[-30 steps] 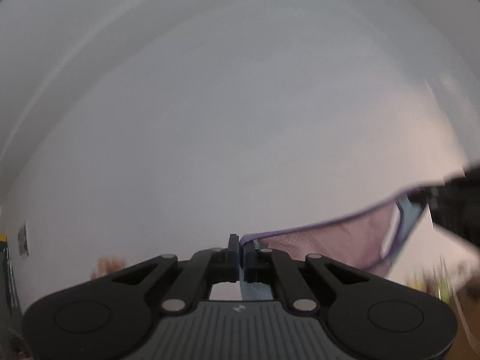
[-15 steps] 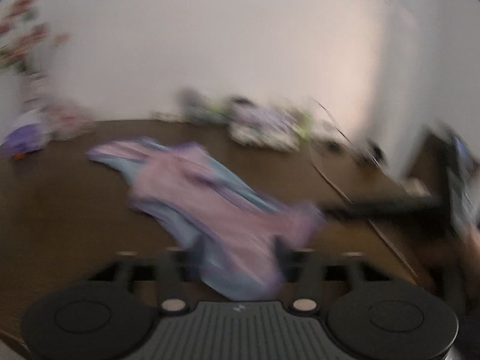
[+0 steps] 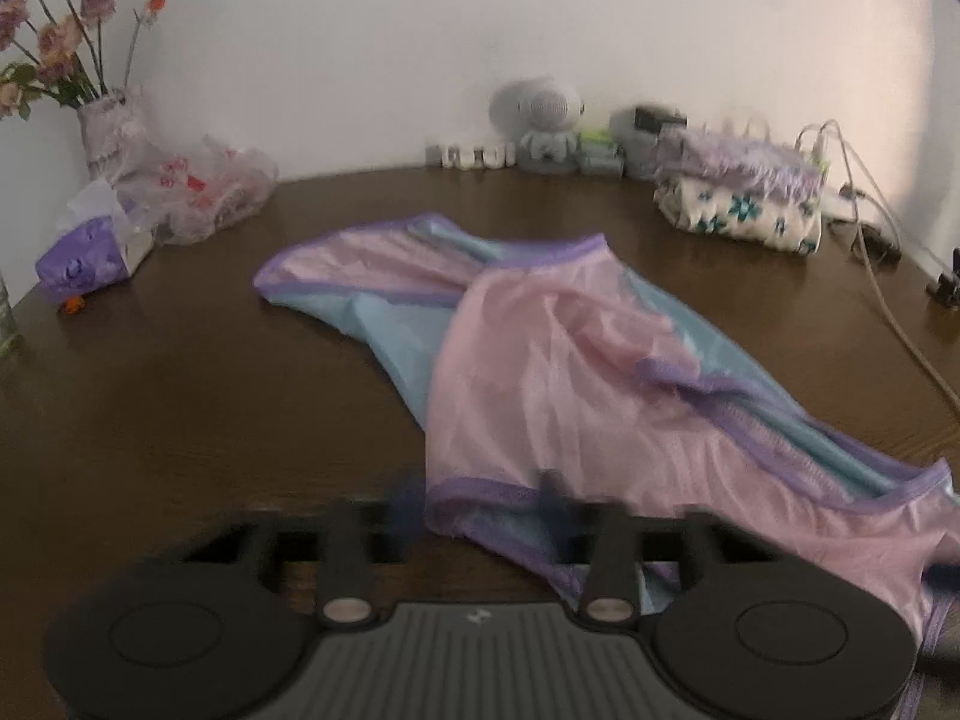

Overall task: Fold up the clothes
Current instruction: 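Swing the held garment down and spread it flat on the table with both grippers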

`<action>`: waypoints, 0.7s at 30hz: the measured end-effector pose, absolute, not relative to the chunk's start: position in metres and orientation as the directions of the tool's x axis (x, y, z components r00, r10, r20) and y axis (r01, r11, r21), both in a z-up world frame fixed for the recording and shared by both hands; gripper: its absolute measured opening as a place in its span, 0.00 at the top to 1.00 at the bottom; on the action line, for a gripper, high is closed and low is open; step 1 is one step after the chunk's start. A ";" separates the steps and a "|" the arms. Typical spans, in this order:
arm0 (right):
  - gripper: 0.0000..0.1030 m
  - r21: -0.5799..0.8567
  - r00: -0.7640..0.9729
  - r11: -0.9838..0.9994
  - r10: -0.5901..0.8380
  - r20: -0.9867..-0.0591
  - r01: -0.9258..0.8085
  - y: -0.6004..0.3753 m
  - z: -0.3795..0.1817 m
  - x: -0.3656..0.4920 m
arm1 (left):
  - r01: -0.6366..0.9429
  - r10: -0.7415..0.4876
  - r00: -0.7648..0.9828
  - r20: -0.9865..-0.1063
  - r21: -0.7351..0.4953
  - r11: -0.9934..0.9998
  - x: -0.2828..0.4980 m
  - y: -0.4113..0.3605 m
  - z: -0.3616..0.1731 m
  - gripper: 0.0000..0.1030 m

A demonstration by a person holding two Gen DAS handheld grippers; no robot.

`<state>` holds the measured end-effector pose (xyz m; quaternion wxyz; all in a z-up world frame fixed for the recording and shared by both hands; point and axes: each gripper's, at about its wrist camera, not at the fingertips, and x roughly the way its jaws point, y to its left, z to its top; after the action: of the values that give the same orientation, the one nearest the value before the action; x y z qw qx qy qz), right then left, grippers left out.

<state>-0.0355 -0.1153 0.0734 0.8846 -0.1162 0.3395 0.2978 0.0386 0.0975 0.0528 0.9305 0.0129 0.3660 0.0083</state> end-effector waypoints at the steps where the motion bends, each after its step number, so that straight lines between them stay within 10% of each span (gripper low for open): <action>1: 0.64 -0.008 0.574 0.771 0.467 -0.673 -0.637 -0.111 0.073 -0.040 | -0.007 0.013 0.746 -0.666 0.011 1.000 0.035 0.098 0.052 0.99; 7: 0.94 -0.017 0.543 0.752 0.461 -0.702 -0.659 -0.109 0.065 -0.048 | -0.071 0.037 0.769 -0.638 -0.027 0.997 0.007 0.101 0.049 1.00; 16: 0.92 -0.231 0.702 0.913 0.079 -0.708 -0.336 -0.182 0.070 -0.028 | 0.261 -0.285 0.736 -0.614 -0.131 0.956 -0.078 0.055 0.080 0.91; 20: 0.89 -0.093 0.737 0.924 0.232 -0.635 -0.371 -0.192 0.091 -0.044 | 0.278 -0.203 0.807 -0.555 0.052 0.959 -0.040 0.104 0.098 0.39; 21: 0.88 -0.045 0.724 0.914 0.288 -0.627 -0.403 -0.189 0.092 -0.048 | 0.265 -0.164 0.802 -0.575 0.095 0.960 -0.018 0.116 0.096 0.39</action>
<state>-0.0481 -0.1889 0.0916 0.9240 -0.0894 0.3213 0.1871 -0.0177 0.1159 0.0961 0.9453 0.0856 0.2938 -0.1133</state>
